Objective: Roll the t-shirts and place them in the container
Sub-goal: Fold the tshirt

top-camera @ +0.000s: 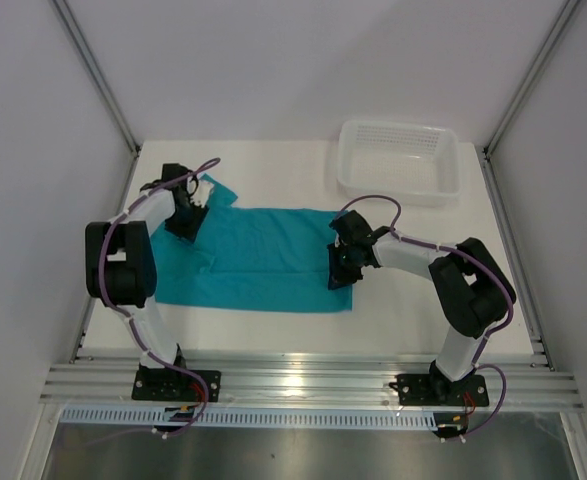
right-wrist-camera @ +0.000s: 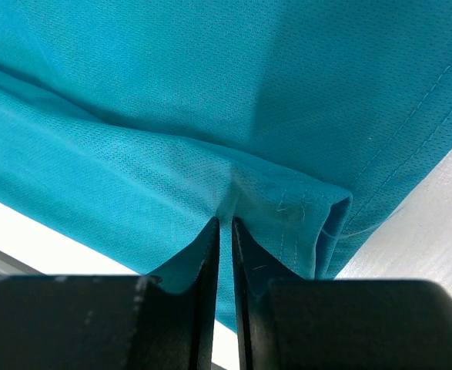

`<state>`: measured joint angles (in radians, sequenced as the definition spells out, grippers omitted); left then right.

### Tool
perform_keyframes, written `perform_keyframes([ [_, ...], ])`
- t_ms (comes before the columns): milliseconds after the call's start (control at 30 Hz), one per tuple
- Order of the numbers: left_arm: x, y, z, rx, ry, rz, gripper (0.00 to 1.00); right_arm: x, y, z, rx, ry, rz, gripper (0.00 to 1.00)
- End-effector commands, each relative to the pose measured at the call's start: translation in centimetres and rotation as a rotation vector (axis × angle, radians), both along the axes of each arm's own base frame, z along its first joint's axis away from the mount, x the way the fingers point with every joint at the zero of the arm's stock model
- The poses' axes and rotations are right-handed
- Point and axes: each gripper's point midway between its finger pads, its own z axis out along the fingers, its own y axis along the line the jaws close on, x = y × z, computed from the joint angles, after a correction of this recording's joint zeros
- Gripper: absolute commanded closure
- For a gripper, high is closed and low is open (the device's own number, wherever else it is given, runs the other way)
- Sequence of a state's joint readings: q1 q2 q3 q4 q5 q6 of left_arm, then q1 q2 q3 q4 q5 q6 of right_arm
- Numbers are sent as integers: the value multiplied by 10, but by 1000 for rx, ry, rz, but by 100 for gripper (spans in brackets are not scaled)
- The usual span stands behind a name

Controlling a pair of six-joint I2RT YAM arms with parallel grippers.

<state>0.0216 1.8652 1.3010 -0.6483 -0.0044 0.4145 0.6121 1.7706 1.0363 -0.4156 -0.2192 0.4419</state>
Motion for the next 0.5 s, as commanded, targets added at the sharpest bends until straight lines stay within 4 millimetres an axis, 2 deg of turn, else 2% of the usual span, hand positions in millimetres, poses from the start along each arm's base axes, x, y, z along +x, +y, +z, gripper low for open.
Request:
perform_keyframes([
  [0,8,-4,36,-11,-82,29,54,2,-7,-9,-40,5,-12,85],
  [67,5,-10,47,-38,-99,24,54,2,-6,-9,-38,7,-13,85],
  [100,2,-11,59,-41,-128,22,53,1,-6,-9,-37,7,-11,85],
  [200,-14,-8,56,-23,-93,8,56,0,-7,-11,-41,11,-13,86],
  [333,-52,0,17,23,73,-10,64,0,-8,-12,-44,10,-11,86],
  [367,-53,-10,13,27,79,-53,64,0,-8,-12,-42,12,-13,86],
  [467,-51,-12,3,39,90,-70,63,0,-8,-11,-41,10,-12,86],
])
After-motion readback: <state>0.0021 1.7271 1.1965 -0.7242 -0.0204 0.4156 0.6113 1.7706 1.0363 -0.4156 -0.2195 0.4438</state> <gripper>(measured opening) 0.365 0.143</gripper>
